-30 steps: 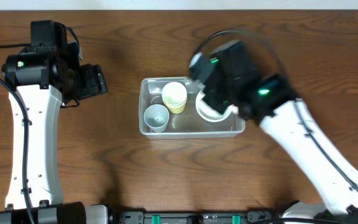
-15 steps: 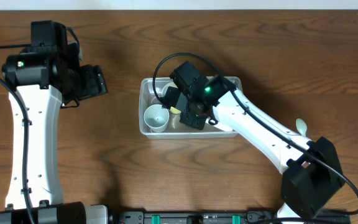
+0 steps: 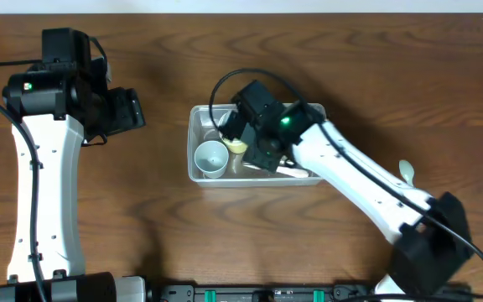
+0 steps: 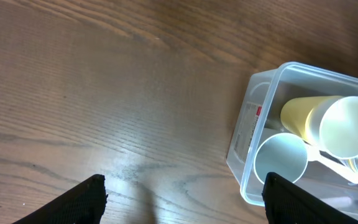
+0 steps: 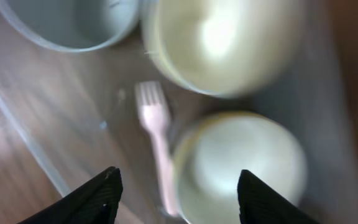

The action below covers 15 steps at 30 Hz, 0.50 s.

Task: Pack container
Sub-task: 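Carry the white fork into the container and release it, then move the right gripper to the teal spoon and grasp it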

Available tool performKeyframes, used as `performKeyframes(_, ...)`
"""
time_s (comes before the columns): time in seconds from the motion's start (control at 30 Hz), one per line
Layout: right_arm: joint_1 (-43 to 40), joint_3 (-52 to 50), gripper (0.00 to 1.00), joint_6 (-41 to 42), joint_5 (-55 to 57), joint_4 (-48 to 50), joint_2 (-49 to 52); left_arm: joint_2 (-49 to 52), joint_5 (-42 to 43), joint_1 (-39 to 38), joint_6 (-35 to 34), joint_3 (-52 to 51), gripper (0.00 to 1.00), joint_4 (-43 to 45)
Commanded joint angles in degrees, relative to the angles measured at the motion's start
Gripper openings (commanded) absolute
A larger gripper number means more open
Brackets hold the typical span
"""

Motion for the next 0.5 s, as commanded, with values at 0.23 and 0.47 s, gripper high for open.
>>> performKeyframes(0.23, -31.0, 4.0, 0.91, 16.6, 2.6, -4.0, -19.2, 0.0, -0.1, 0.2, -0.5, -0.3, 0.81, -0.3)
performKeyframes(0.47, -52.8, -1.1, 0.95, 14.8, -4.4, -7.4, -14.6, 0.0, -0.1, 0.2, -0.5, -0.3, 0.81, -0.1)
